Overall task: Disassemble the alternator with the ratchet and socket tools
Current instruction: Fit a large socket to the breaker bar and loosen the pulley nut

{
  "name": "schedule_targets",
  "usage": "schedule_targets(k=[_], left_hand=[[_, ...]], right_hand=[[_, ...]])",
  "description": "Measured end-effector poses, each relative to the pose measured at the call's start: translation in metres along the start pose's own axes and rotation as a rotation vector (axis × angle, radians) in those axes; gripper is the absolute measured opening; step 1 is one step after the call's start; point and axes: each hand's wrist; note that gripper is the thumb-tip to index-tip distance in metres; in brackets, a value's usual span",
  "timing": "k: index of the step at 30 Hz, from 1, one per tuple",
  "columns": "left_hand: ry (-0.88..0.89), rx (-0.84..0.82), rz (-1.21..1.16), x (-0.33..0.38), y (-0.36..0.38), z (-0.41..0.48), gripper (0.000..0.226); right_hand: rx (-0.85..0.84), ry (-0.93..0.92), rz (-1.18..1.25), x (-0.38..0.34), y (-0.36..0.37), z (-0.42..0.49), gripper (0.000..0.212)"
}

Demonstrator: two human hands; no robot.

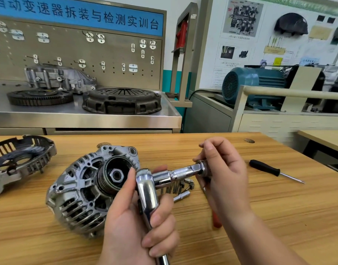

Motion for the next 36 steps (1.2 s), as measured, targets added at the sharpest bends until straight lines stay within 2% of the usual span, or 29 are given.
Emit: schedule_targets(k=[4, 9, 17, 19, 22, 24, 26, 27, 29, 31, 33, 34, 36], left_hand=[[-0.006, 0.01, 0.034, 0.001, 0.001, 0.0, 0.043], [-0.05, -0.147, -0.019, -0.001, 0.0, -0.001, 0.046], [-0.09, -0.335, -0.024, -0.002, 0.002, 0.0, 0.048], [-0.098, -0.31, -0.047, -0.003, 0.003, 0.0, 0.05], [-0.061, -0.121, -0.053, -0.005, 0.002, -0.001, 0.045], [-0.005, 0.005, -0.014, -0.003, 0.003, -0.002, 0.044], [0.035, 0.051, 0.027, -0.002, 0.009, -0.001, 0.044], [0.051, 0.066, 0.061, -0.002, 0.013, 0.0, 0.044], [0.084, 0.077, 0.136, 0.001, 0.021, -0.001, 0.043], [0.113, 0.072, 0.207, 0.003, 0.031, -0.002, 0.043], [0.138, 0.064, 0.296, 0.004, 0.044, -0.001, 0.046], [0.151, 0.074, 0.352, 0.003, 0.05, 0.0, 0.047], [0.173, 0.076, 0.479, 0.002, 0.063, 0.002, 0.042]], right_hand=[[-0.064, 0.004, -0.145, 0.003, -0.002, 0.002, 0.019], [-0.089, 0.035, -0.047, 0.008, -0.003, 0.001, 0.022], [-0.231, 0.06, 0.036, -0.001, -0.001, 0.006, 0.034], [-0.255, 0.036, -0.008, -0.003, 0.001, 0.006, 0.035], [-0.269, 0.029, -0.104, -0.001, 0.003, 0.007, 0.035], [-0.239, 0.096, -0.107, 0.003, 0.001, 0.007, 0.032], [-0.211, 0.176, -0.184, 0.005, 0.001, 0.009, 0.028], [-0.21, 0.183, -0.318, 0.005, 0.001, 0.01, 0.025], [-0.194, 0.076, -0.66, 0.001, 0.003, 0.009, 0.015], [-0.126, -0.128, -0.913, -0.01, 0.007, 0.0, 0.024], [-0.156, -0.272, -0.898, -0.033, 0.015, -0.014, 0.026], [-0.233, -0.262, -0.798, -0.047, 0.02, -0.022, 0.026], [-0.378, -0.113, -0.573, -0.07, 0.029, -0.033, 0.026]])
Point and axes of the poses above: each hand's wrist, its own z-axis towards the middle knuckle, its own y-axis out of the palm, x = y × z, and after that the axes turned 1 degree about -x, right-handed
